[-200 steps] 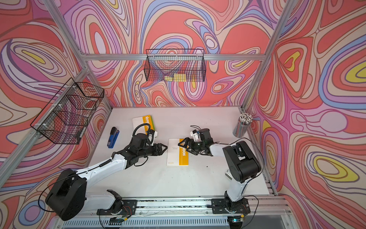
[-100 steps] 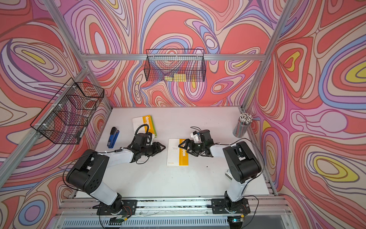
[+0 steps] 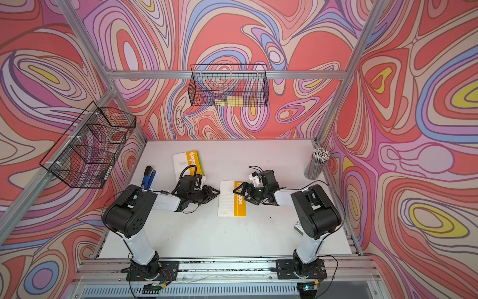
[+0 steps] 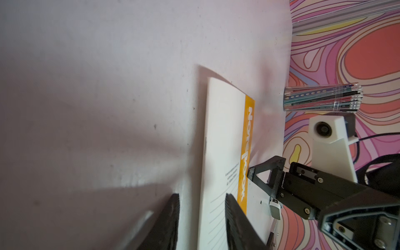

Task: Close the notebook
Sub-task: Pick up the notebook from the center of the board.

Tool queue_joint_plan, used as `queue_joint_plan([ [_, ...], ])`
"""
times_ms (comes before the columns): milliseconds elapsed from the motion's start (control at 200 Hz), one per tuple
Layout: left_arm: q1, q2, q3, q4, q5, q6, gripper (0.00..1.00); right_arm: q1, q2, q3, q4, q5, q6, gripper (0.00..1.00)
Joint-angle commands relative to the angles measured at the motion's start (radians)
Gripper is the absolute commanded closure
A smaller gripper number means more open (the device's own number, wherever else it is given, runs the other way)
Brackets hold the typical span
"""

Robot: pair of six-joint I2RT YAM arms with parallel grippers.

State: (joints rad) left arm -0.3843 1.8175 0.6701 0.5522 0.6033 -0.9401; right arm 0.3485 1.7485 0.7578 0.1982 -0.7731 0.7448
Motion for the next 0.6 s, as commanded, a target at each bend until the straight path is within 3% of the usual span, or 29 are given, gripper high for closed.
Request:
queue_joint_plan([
  [0,0.007,0.049,0.005,0.070,0.053,-0.036,0.66,0.007,-0.018,-0.010,-0.010,0.009,-0.015,0.02],
  [596,0.006,0.159,0.005,0.306,0.193,-0.110,0.75,0.006,-0.015,-0.006,-0.014,0.009,-0.017,0.02],
])
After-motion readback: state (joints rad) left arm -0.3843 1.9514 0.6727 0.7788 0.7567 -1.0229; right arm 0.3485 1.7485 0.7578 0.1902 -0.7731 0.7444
